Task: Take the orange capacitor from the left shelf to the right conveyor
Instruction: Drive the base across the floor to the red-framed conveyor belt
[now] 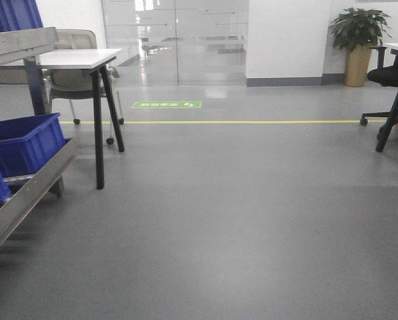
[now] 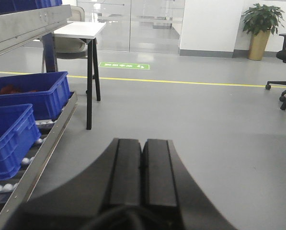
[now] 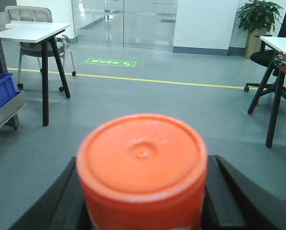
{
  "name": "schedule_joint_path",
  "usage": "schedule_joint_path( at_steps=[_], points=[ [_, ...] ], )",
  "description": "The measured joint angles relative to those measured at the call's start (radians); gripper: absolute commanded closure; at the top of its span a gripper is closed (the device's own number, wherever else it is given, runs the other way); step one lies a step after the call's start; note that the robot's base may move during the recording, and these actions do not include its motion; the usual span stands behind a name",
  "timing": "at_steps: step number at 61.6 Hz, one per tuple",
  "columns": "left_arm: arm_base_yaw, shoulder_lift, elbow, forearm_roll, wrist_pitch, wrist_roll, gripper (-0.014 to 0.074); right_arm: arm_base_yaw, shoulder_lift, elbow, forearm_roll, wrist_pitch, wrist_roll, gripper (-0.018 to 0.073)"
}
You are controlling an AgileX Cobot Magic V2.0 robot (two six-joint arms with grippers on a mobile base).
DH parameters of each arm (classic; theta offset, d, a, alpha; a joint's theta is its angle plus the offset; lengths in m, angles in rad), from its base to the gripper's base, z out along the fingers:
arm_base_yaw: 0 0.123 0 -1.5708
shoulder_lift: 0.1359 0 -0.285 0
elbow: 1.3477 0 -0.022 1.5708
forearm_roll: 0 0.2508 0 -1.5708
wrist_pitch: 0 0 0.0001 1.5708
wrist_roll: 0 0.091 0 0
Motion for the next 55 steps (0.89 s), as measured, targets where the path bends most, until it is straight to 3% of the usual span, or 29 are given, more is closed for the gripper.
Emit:
schedule_joint_path(
  at_steps=[55],
  points=[
    [0.0,0.0,0.0,0.0,0.0,0.0,0.0723,0.0,0.0,0.0,0.0,0.0,0.0,0.0503]
  ],
)
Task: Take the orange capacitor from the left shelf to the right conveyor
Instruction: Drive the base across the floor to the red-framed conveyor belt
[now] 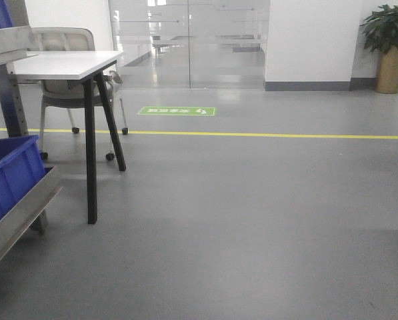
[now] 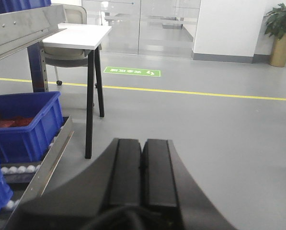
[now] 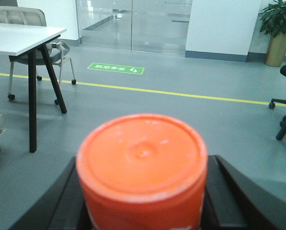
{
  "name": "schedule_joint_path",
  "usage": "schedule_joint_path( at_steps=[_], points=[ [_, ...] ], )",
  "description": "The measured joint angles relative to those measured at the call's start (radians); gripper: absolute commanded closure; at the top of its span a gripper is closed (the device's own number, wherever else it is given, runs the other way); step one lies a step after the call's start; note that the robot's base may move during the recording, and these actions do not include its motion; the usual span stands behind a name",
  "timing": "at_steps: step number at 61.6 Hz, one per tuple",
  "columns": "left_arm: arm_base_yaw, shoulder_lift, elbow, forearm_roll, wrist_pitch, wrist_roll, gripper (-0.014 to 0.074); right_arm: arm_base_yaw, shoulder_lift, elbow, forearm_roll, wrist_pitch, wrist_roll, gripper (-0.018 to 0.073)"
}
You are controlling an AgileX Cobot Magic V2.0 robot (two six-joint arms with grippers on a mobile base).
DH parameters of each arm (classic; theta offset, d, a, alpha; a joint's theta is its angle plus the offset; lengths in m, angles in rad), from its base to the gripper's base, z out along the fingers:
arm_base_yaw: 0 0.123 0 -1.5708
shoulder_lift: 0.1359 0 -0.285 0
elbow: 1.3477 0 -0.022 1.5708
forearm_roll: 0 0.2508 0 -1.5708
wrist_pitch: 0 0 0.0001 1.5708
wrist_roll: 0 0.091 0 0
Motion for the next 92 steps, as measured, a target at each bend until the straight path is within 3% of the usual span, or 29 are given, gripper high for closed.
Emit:
schedule_joint_path(
  at_steps=[92],
  points=[
    [-0.006,0.0,0.0,0.0,0.0,0.0,0.0723,0.0,0.0,0.0,0.0,0.0,-0.002,0.0503]
  ],
)
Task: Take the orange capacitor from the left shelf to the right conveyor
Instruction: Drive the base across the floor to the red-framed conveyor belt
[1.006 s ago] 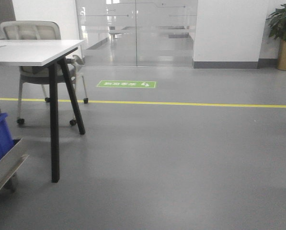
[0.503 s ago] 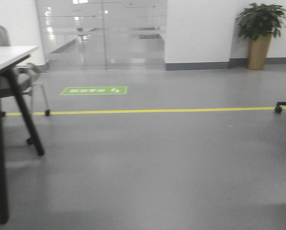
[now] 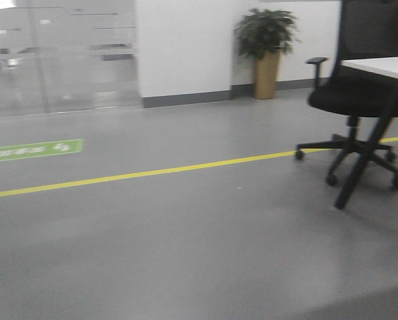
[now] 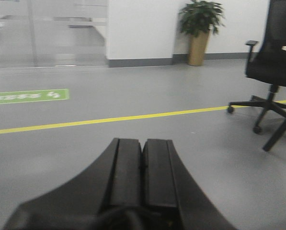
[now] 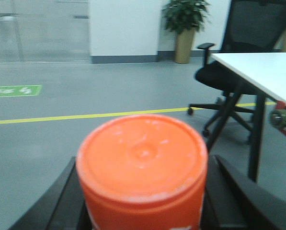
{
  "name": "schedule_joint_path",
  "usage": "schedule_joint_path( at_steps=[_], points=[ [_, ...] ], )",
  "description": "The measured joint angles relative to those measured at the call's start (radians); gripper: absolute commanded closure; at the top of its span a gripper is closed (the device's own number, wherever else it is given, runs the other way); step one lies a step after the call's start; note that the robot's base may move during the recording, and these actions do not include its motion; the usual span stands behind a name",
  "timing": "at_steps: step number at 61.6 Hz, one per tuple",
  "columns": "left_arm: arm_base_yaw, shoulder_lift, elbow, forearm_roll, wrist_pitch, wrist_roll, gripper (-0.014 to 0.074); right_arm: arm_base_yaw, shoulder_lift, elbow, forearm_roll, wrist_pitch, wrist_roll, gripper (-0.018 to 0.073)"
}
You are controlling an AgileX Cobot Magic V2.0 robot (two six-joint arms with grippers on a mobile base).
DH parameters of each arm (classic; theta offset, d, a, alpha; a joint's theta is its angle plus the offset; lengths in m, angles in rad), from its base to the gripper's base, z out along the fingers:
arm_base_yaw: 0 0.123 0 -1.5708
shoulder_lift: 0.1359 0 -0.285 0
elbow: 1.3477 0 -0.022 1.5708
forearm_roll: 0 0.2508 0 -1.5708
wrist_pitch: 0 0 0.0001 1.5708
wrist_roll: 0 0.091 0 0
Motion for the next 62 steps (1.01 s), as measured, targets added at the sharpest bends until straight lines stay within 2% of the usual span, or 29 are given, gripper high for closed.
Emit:
schedule_joint_path(
  at_steps=[62],
  points=[
    [0.0,0.0,0.0,0.0,0.0,0.0,0.0723,0.0,0.0,0.0,0.0,0.0,0.0,0.0504]
  ],
)
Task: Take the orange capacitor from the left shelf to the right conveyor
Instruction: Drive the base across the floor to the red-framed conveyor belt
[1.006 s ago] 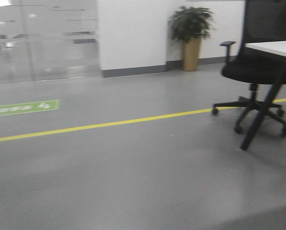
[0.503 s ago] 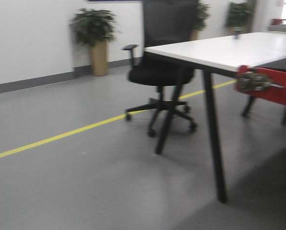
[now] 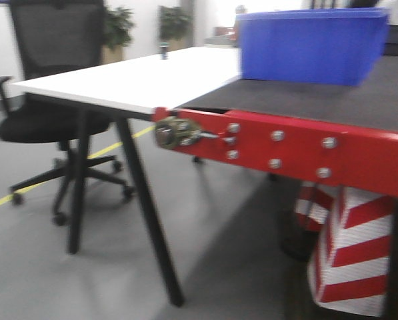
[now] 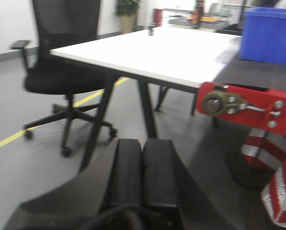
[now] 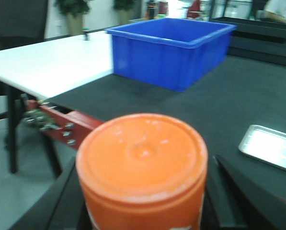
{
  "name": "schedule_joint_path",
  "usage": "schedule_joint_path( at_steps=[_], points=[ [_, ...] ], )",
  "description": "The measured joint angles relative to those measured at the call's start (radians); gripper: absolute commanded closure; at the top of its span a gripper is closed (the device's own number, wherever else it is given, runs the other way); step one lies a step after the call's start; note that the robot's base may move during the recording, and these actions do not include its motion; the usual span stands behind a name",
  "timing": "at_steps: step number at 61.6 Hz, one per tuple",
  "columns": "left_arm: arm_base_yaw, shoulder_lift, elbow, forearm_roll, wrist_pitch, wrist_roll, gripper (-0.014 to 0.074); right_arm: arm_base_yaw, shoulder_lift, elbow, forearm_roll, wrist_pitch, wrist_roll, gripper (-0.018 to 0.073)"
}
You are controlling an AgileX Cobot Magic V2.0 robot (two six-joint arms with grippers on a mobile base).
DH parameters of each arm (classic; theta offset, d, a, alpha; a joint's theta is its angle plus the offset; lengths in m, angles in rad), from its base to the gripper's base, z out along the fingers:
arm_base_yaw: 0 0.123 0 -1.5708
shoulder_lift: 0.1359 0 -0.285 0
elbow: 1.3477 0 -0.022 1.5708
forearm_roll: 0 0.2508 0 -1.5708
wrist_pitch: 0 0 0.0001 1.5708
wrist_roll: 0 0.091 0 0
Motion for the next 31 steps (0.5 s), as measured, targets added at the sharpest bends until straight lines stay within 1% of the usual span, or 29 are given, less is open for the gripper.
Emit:
schedule_joint_path(
  at_steps=[31],
  points=[
    [0.002,0.0,0.0,0.0,0.0,0.0,0.0723,0.0,0.0,0.0,0.0,0.0,0.0,0.0504]
  ],
)
